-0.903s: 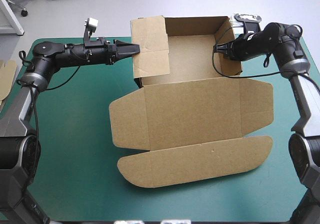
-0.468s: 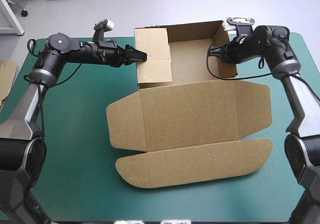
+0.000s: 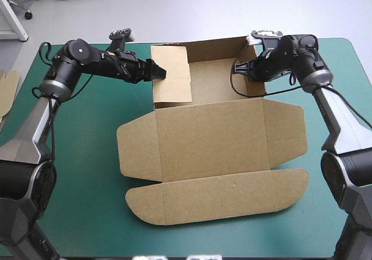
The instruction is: Fold the box
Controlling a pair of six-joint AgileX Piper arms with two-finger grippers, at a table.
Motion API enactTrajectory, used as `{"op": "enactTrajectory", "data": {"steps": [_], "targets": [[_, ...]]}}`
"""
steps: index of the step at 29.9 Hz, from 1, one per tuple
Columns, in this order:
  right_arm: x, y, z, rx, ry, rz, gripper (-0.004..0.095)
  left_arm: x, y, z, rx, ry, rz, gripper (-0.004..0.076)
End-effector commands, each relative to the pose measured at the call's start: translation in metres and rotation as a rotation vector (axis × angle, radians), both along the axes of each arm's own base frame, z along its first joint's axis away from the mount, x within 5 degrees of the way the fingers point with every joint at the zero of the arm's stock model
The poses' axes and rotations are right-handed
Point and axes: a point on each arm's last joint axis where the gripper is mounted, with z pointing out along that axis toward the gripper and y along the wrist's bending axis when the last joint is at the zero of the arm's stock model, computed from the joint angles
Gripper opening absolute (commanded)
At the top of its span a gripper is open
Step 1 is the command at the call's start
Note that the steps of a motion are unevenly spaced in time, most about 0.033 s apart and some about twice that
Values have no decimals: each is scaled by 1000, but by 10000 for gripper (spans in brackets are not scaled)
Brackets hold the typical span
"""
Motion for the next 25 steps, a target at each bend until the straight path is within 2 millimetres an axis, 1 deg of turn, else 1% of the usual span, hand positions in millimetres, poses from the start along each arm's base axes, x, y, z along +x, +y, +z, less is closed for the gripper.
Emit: {"op": "enactTrajectory", "data": {"steps": [1,4,6,9,13,16,20,23,25], "targets": [[-11,9,34,95,-104,-5,-12,-7,-3,23,27,-80,50,445],[-10,12,34,104,-112,-6,-12,-4,-5,12,95,-45,72,430],[-10,13,34,110,-110,-8,-12,-1,-8,6,106,-31,73,424],[-11,15,34,116,-106,-11,-12,4,-10,1,94,-14,91,414],[-12,18,34,120,-104,-9,-12,7,-10,-2,103,-12,113,413],[-11,21,30,113,-83,-4,-12,8,-9,-3,142,-19,138,399],[-9,26,19,67,-54,-1,-12,7,-13,-6,197,-26,135,377],[-6,28,12,62,-31,-2,-12,9,-14,-12,225,-15,148,372],[-5,28,8,52,-15,-6,-12,12,-13,-19,258,0,146,350]]}}
